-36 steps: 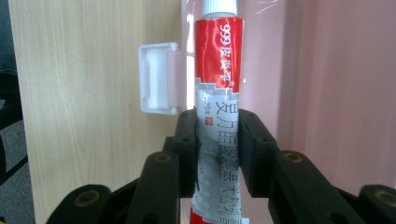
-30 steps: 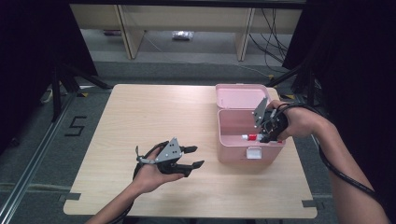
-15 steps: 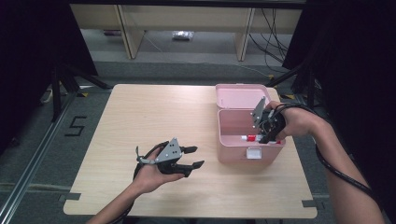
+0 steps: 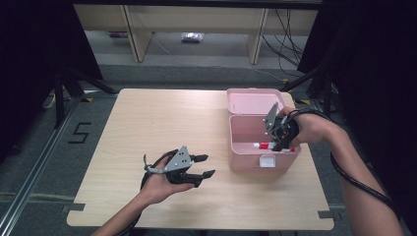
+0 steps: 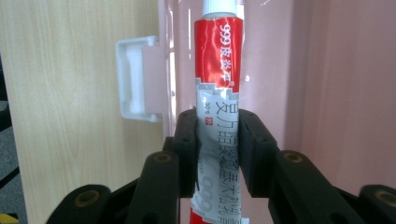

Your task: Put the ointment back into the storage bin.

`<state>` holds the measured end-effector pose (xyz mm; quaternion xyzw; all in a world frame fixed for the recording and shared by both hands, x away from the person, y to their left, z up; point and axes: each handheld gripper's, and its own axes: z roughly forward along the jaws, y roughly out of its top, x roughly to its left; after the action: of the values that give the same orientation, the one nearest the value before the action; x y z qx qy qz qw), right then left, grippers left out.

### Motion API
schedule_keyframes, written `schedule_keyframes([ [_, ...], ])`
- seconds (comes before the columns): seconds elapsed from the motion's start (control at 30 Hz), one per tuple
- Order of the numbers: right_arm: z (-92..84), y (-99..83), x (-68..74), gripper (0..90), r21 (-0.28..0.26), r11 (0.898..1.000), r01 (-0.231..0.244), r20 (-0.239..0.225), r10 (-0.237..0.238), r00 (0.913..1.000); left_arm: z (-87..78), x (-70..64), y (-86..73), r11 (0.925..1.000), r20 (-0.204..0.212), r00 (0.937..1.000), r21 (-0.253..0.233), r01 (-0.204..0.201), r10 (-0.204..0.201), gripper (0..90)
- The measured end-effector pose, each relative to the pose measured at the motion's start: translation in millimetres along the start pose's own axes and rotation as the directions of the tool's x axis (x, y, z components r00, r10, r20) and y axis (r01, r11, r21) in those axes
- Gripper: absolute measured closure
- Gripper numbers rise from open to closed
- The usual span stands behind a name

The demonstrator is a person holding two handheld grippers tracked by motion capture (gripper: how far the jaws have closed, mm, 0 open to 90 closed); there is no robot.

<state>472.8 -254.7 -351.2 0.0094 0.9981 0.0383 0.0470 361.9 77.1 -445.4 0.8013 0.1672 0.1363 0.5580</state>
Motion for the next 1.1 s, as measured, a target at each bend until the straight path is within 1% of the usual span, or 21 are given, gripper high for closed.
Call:
schedule_keyframes([
  [0.03,0.8,0.1,-1.4,71.9,0.001,1.000,0.009,-0.009,-0.009,0.9999,0.5,0.1,-0.2,1.0000,0.004,1.0000,-0.009,0.001,-0.001,44.2],
  [0.1,1.2,-0.5,1.1,71.8,0.011,0.999,-0.041,-0.012,0.042,0.9991,0.4,0.2,-0.3,0.9999,0.004,1.0000,-0.011,0.004,-0.004,44.2],
  [0.13,2.1,-0.1,-0.9,71.9,0.002,1.000,-0.007,-0.011,0.007,0.9999,0.4,0.4,-0.3,0.9999,0.004,1.0000,-0.011,0.003,-0.003,44.2],
  [0.17,2.1,0.0,-1.2,71.8,0.002,1.000,-0.007,-0.012,0.007,0.9999,0.4,0.3,-0.4,0.9999,0.003,1.0000,-0.011,0.004,-0.004,44.2],
  [0.23,2.2,0.6,0.5,71.8,-0.001,0.999,-0.039,-0.015,0.039,0.9991,0.7,0.2,-0.3,0.9999,0.005,1.0000,-0.011,0.001,-0.001,44.2],
  [0.33,3.4,0.6,0.3,71.8,0.004,0.998,-0.059,-0.022,0.059,0.9980,0.9,-0.2,-0.2,0.9999,0.006,1.0000,-0.012,0.001,-0.001,44.2],
  [0.37,4.2,0.6,-0.5,71.8,-0.002,0.999,-0.049,-0.018,0.049,0.9986,0.9,-0.4,-0.3,0.9999,0.006,1.0000,-0.013,0.002,-0.002,44.1],
  [0.4,4.4,0.0,-3.1,71.8,0.006,1.000,-0.011,-0.007,0.011,0.9999,0.8,-0.4,-0.3,0.9999,0.007,1.0000,-0.012,0.002,-0.002,44.2],
  [0.43,5.3,0.1,-2.7,71.8,0.005,1.000,-0.021,-0.007,0.021,0.9998,0.5,-0.5,-0.3,1.0000,0.004,1.0000,-0.009,0.001,-0.001,44.1],
  [0.47,5.7,0.2,-0.4,71.8,0.014,0.998,-0.063,-0.019,0.063,0.9978,0.6,-0.3,-0.5,1.0000,0.005,1.0000,-0.010,0.001,-0.001,44.1],
  [0.57,8.7,-0.7,-4.2,71.8,0.013,1.000,-0.015,-0.019,0.015,0.9997,0.1,-0.8,-0.6,1.0000,-0.001,1.0000,0.001,0.001,-0.001,44.1],
  [0.6,8.2,-1.2,-2.9,71.8,0.026,0.999,-0.040,-0.013,0.040,0.9991,0.4,-0.8,-0.7,1.0000,0.000,1.0000,0.001,-0.001,0.001,44.1],
  [0.67,8.9,-1.4,-3.0,71.8,0.030,0.998,-0.047,-0.017,0.047,0.9988,0.9,-1.0,-0.8,1.0000,0.002,1.0000,0.002,-0.003,0.003,44.1],
  [0.77,10.9,-1.1,-5.0,71.8,0.008,1.000,-0.015,-0.015,0.015,0.9998,1.5,-1.6,-0.6,1.0000,0.005,1.0000,0.002,-0.002,0.002,44.1],
  [0.8,11.2,-0.9,-4.8,71.8,0.014,1.000,-0.021,-0.016,0.021,0.9997,1.6,-1.7,-0.6,1.0000,0.006,1.0000,0.002,-0.002,0.002,44.1],
  [0.83,12.5,-0.7,-6.7,71.8,0.007,1.000,0.002,-0.019,-0.002,0.9998,1.8,-1.8,-0.5,1.0000,0.005,1.0000,0.002,-0.002,0.002,44.1],
  [0.87,12.8,-0.4,-4.8,71.8,0.021,0.999,-0.036,-0.033,0.036,0.9988,1.9,-1.8,-0.3,1.0000,0.005,1.0000,0.003,-0.002,0.002,44.1],
  [0.9,13.3,-0.4,-4.4,71.8,0.022,0.999,-0.046,-0.032,0.047,0.9984,2.1,-1.9,-0.2,1.0000,0.006,1.0000,0.004,-0.003,0.003,44.1],
  [0.93,13.8,-0.6,-5.7,71.8,0.008,1.000,-0.023,-0.021,0.023,0.9995,2.5,-2.2,0.1,1.0000,0.007,1.0000,0.001,-0.001,0.001,44.1],
  [1.07,15.1,-0.2,-5.6,71.8,0.028,0.998,-0.051,-0.029,0.052,0.9982,3.0,-2.4,0.8,1.0000,0.009,1.0000,-0.001,-0.003,0.003,44.0],
  [1.1,16.0,0.1,-7.2,71.8,0.018,0.999,-0.026,-0.028,0.027,0.9992,2.9,-2.3,0.8,1.0000,0.008,1.0000,-0.002,-0.003,0.003,44.1],
])
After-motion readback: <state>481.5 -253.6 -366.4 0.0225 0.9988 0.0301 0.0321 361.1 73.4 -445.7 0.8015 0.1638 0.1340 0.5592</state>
